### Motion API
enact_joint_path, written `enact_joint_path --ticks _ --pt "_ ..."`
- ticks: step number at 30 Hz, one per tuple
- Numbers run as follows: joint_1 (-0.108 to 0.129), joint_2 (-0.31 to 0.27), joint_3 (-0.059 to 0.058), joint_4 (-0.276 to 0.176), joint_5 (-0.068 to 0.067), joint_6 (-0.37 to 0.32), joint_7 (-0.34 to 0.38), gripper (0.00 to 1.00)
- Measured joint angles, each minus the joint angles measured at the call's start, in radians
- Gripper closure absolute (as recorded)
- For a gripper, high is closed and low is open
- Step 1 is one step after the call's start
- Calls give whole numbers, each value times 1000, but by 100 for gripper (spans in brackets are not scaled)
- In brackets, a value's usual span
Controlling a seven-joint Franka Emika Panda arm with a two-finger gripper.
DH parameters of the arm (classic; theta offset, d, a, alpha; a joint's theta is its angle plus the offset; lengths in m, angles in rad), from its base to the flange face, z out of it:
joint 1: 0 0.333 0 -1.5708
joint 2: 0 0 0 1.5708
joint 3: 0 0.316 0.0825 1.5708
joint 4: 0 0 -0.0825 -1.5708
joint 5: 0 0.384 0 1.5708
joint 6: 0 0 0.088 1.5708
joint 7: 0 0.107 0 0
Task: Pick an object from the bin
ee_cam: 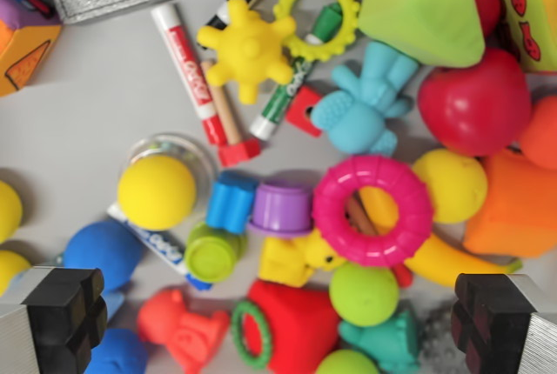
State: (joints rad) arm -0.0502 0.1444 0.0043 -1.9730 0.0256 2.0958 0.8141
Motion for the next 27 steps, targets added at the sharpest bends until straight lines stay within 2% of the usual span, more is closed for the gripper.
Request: enact_joint_path --ticks 16,27 --pt "17 -41 3 -73 0 34 72 0" --pt "36 -85 9 -151 0 70 159 0"
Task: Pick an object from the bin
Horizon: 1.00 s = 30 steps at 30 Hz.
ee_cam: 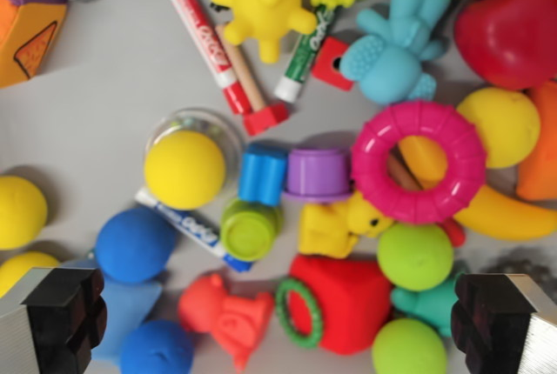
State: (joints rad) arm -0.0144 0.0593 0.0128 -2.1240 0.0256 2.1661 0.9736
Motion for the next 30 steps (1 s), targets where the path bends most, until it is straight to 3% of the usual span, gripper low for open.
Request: enact_joint_path --ticks 16,30 --pt "29 -74 19 -132 0 61 161 0" --pt "58 -148 50 -264 0 123 343 0"
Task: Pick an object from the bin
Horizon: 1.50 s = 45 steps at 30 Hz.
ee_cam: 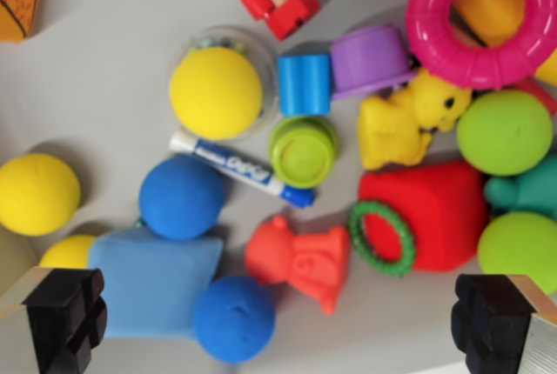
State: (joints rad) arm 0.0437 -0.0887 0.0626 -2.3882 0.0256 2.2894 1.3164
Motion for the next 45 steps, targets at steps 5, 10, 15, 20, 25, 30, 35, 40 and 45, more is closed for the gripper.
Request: enact_joint_path --ticks 5,10,15,20,25,30,35,40,45 --pt "12 -27 15 -50 1 24 76 0" --pt "23 -53 31 -95 4 45 147 0" --pt "36 -77 48 -141 11 67 221 0" --pt "49 -101 68 -184 20 88 297 0" --pt "62 -123 89 -226 29 109 375 0" --pt "77 -144 114 -268 41 130 456 0" --pt "96 -166 143 -312 58 154 548 0" --pt "113 -182 171 -347 73 173 625 0" --pt "114 -135 177 -363 72 239 643 0"
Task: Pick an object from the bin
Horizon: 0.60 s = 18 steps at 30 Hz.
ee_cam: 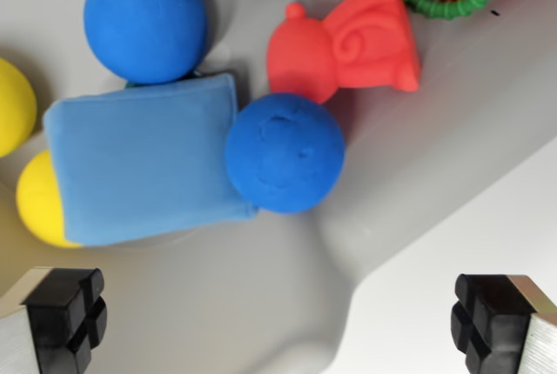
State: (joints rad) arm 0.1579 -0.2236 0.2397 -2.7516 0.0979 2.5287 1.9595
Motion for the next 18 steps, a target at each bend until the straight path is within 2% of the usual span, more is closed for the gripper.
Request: enact_joint_path --ticks 6,12,18 --pt "-3 79 0 -9 -16 80 13 0" --pt "-5 151 0 -16 -47 161 35 0" --pt "-9 223 -2 -16 -85 231 63 0"
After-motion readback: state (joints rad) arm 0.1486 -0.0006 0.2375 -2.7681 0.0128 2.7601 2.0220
